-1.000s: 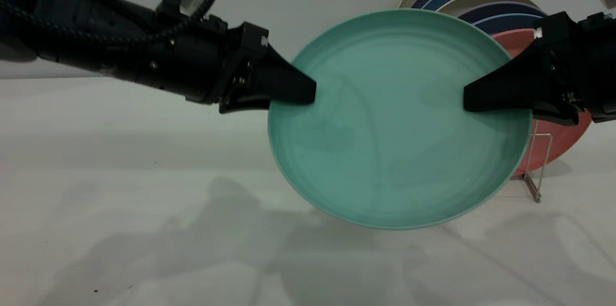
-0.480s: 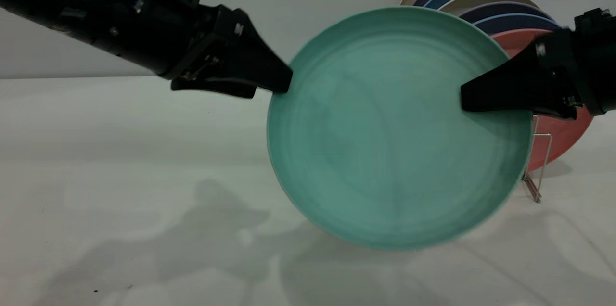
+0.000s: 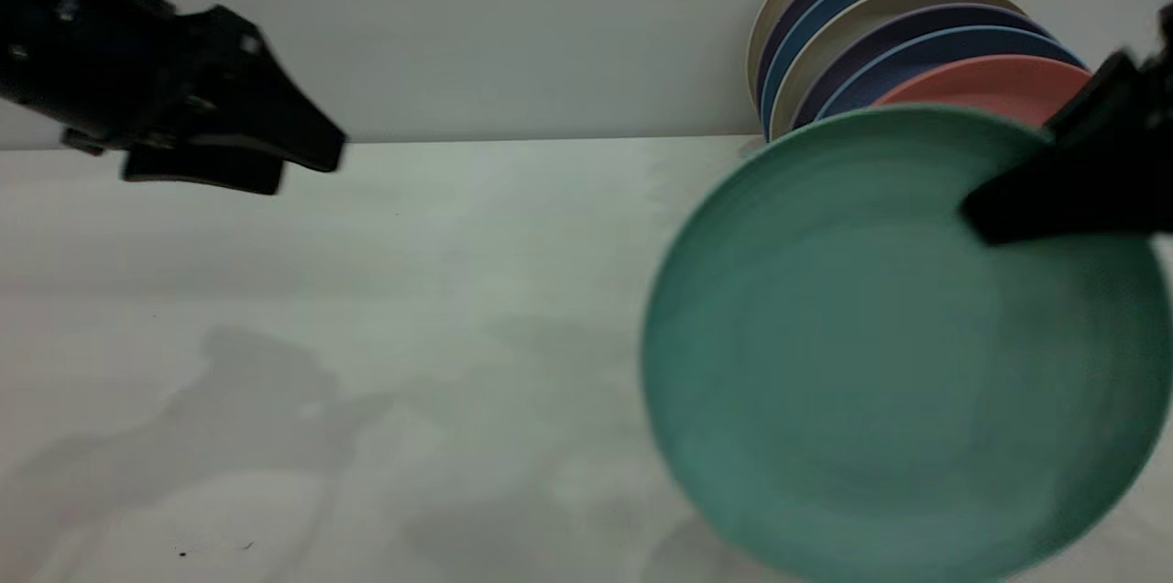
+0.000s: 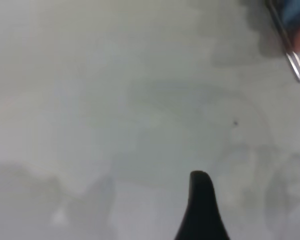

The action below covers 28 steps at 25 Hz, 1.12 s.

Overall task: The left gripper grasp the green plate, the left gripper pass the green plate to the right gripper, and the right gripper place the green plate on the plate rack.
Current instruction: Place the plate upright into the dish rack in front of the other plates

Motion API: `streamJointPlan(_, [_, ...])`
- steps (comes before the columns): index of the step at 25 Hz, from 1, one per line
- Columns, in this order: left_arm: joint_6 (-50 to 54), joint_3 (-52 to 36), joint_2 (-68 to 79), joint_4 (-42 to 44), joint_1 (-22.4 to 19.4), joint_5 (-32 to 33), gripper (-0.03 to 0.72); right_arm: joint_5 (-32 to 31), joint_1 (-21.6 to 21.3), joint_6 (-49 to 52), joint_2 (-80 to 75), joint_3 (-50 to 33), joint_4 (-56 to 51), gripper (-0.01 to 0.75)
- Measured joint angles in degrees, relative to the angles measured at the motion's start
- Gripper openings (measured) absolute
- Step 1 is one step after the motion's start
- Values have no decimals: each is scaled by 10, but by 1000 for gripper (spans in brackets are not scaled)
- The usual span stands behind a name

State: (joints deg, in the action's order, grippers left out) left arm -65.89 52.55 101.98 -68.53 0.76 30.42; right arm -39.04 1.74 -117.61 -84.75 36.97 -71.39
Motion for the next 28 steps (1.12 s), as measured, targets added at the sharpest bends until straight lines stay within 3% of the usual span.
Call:
streamJointPlan(8, [1, 0, 0, 1, -18, -19, 576, 65, 0, 6, 32, 76, 120, 69])
streamJointPlan(28, [3, 0, 0, 1, -18, -33, 570, 62, 0, 18, -3, 226, 279, 69])
